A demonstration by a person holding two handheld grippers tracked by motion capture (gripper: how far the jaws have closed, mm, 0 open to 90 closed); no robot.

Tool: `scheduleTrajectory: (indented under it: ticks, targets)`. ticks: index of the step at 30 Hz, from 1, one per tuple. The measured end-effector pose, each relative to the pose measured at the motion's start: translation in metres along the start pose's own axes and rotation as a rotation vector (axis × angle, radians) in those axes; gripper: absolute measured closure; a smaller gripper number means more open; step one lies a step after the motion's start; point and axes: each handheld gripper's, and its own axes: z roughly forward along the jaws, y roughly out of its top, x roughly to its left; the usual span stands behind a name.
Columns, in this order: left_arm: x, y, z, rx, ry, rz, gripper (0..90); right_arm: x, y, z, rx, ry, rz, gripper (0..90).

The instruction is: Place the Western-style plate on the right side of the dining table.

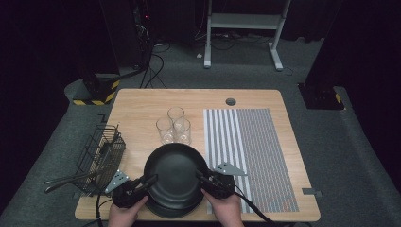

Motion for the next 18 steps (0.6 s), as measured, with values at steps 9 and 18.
scheduleTrajectory:
  ticks: [9, 18]
  targets:
    - [0.000, 0.001, 0.000, -0.036, -0.007, -0.018, 65.9, -0.004, 0.006, -0.002, -0.048, 0.033, -0.006, 69.6]
    - [-0.004, 0.003, -0.001, -0.069, 0.036, -0.023, 67.1, -0.013, 0.013, 0.005, -0.068, 0.092, -0.015, 70.8]
